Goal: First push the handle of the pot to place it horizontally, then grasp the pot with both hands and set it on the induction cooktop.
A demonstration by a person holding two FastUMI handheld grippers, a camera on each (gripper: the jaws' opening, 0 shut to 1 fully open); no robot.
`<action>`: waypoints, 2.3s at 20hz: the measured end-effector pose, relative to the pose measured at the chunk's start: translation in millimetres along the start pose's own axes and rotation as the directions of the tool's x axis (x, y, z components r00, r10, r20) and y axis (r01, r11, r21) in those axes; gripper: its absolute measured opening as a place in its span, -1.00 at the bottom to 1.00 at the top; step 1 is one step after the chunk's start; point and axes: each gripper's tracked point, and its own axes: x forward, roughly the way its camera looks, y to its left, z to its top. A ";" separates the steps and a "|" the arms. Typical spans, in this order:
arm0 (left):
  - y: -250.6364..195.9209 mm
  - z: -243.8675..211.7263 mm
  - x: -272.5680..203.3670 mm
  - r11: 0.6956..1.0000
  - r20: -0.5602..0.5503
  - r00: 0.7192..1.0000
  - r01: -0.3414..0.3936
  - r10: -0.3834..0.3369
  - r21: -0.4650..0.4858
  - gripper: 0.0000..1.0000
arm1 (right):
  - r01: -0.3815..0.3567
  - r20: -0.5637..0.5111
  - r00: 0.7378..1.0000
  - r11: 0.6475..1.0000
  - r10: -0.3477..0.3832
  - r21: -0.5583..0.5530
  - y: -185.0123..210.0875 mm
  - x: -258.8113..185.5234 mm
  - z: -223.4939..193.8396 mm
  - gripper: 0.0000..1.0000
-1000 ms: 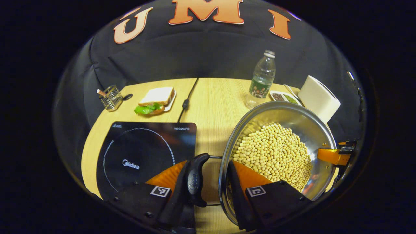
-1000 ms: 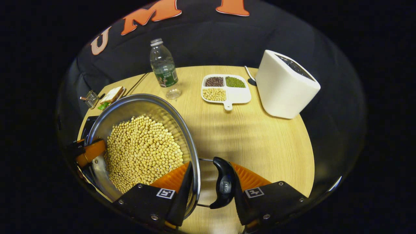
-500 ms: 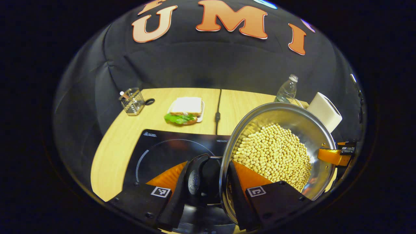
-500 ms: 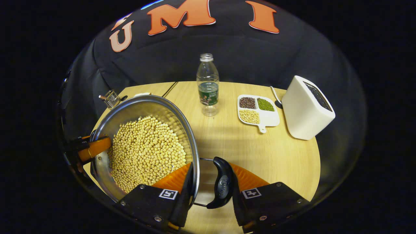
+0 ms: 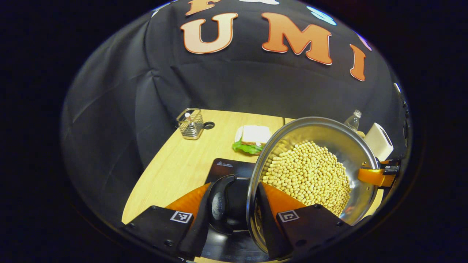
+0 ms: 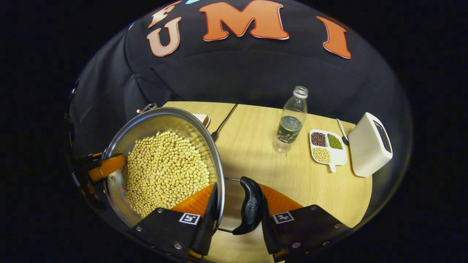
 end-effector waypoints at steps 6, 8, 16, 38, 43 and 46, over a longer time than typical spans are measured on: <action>-3.7 -2.1 -3.1 0.998 -0.013 0.999 -0.050 0.050 -0.044 0.36 | -0.034 -0.020 0.999 0.999 0.033 -0.030 -2.7 1.2 5.8 0.14; -6.1 -5.1 -3.3 0.997 -0.026 0.998 -0.057 0.056 -0.053 0.41 | -0.038 -0.031 0.999 0.999 0.037 -0.039 -3.3 1.4 7.2 0.15; -5.1 -7.1 -7.2 0.992 -0.108 0.992 -0.071 0.060 -0.100 0.39 | -0.028 -0.105 0.994 0.997 0.020 -0.071 -3.7 -1.2 8.8 0.14; -20.9 108.6 -107.7 0.983 0.264 0.947 -0.174 0.182 -0.053 0.77 | 0.057 0.232 0.972 0.996 -0.039 -0.070 -85.7 -101.6 92.1 0.72; -51.1 173.1 -183.4 0.988 0.418 0.895 -0.129 0.155 -0.090 0.77 | 0.110 0.404 0.912 0.991 -0.068 -0.082 -138.5 -196.2 126.2 0.77; -82.0 212.7 -232.1 0.992 0.519 0.847 -0.074 0.117 -0.102 0.82 | 0.161 0.530 0.843 0.983 -0.090 -0.090 -179.7 -266.5 151.3 0.84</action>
